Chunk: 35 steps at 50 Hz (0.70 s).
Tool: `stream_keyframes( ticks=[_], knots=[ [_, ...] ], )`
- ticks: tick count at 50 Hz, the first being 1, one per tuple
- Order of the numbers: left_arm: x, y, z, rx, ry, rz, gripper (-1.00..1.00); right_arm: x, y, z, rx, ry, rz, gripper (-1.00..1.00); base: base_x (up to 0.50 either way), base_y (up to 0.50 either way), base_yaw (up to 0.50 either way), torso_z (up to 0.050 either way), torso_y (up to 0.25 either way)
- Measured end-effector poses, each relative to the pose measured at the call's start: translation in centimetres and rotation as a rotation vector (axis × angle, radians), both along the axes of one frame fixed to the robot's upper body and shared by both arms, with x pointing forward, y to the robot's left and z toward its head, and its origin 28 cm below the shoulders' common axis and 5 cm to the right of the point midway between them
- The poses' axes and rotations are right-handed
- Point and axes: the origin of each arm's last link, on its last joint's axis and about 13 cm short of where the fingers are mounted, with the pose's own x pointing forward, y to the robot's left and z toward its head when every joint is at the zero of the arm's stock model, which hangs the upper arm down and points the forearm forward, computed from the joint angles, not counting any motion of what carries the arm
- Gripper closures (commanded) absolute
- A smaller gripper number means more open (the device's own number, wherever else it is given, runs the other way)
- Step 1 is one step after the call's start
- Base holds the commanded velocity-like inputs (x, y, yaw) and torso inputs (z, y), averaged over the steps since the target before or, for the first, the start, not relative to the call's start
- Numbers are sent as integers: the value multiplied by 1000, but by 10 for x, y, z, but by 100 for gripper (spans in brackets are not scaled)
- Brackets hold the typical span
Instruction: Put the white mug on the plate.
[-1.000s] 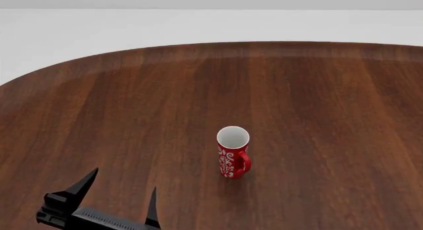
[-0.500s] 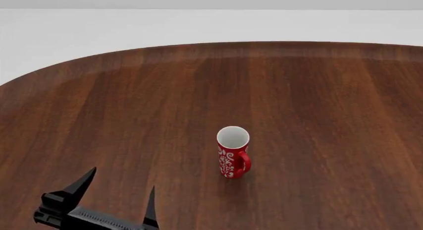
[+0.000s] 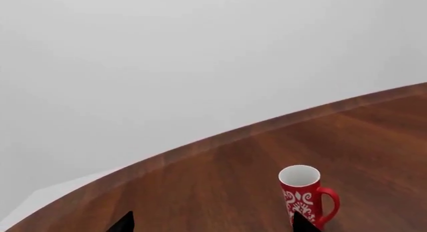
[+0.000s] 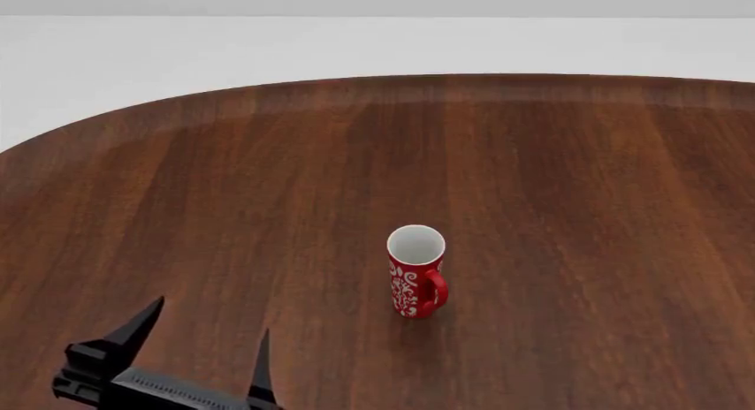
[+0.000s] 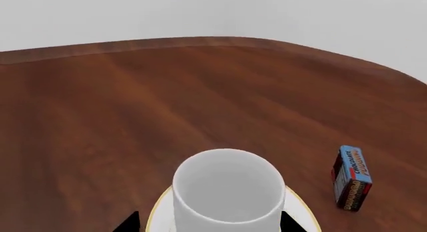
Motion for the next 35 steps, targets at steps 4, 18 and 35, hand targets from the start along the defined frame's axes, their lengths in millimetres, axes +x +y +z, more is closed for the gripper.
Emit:
stream_keyframes(
  ticks=[4, 18, 35],
  knots=[
    [0, 1, 1, -2, -3, 1, -100, 1, 0, 5, -11, -9, 5, -100, 0, 0, 0, 0, 0],
    [-1, 3, 19, -13, -50, -1, -100, 6, 2, 26, -56, -45, 27, -100, 0, 0, 0, 0, 0],
    [-8, 8, 55, -16, -145, -6, -100, 17, 6, 53, -114, -88, 74, -100, 0, 0, 0, 0, 0]
  ],
)
